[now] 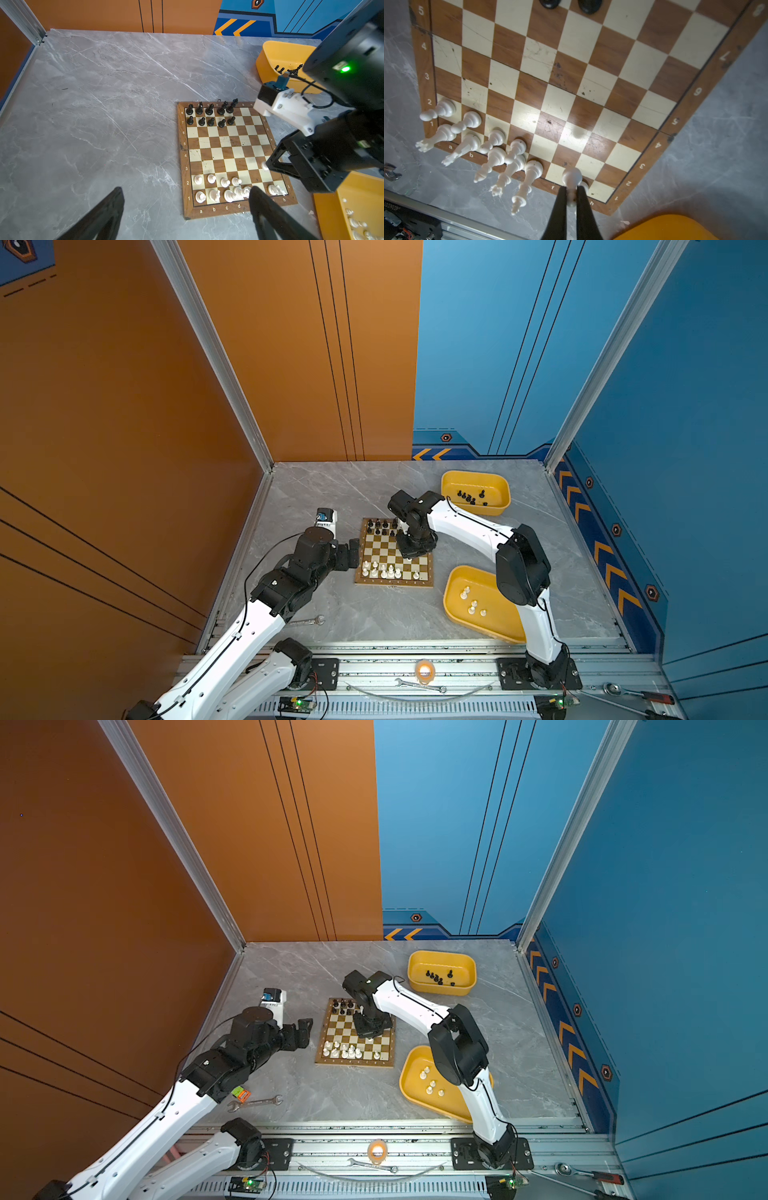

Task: Set up the chess pieces on the board
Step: 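Carry the white pawn with the right gripper over the board beside the first pawn, then lower the pawn onto the square next to the first pawn and open the right gripper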

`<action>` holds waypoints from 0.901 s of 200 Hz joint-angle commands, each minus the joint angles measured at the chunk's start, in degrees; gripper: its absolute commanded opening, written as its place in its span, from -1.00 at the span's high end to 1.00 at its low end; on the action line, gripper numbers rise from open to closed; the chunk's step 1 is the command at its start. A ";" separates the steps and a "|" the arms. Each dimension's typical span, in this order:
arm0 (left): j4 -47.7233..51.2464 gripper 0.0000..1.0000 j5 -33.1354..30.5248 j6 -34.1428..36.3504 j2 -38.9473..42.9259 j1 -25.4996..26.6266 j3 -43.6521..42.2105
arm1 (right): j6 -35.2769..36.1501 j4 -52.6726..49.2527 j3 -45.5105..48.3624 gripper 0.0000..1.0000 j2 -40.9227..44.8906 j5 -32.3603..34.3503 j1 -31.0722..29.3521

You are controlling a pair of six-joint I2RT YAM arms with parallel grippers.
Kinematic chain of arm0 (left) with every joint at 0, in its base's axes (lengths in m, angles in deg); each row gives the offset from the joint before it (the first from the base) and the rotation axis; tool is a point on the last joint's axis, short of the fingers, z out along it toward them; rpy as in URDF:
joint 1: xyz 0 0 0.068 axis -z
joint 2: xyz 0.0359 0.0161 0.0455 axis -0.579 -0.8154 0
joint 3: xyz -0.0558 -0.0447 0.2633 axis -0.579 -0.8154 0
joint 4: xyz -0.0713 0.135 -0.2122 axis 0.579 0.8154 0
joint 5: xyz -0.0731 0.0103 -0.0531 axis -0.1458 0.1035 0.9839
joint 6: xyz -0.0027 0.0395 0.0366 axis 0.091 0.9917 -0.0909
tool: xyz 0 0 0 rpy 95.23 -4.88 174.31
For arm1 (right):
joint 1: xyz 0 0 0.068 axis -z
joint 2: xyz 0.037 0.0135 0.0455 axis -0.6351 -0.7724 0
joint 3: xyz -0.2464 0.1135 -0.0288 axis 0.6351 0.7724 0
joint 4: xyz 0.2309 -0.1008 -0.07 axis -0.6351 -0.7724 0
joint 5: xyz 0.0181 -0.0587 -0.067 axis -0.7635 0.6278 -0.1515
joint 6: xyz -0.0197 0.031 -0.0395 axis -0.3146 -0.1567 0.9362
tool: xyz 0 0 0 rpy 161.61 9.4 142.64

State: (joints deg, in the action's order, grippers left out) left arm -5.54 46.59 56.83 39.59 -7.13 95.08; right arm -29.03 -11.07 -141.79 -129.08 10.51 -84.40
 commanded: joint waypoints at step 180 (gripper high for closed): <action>3.63 -0.90 4.43 0.74 4.12 -5.47 -1.69 | -0.29 -3.62 -6.06 0.90 -6.64 -2.08 -3.11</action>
State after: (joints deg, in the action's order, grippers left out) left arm -2.10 49.28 56.87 43.32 -11.78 94.60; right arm -28.99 -12.32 -146.77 -134.99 9.24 -87.02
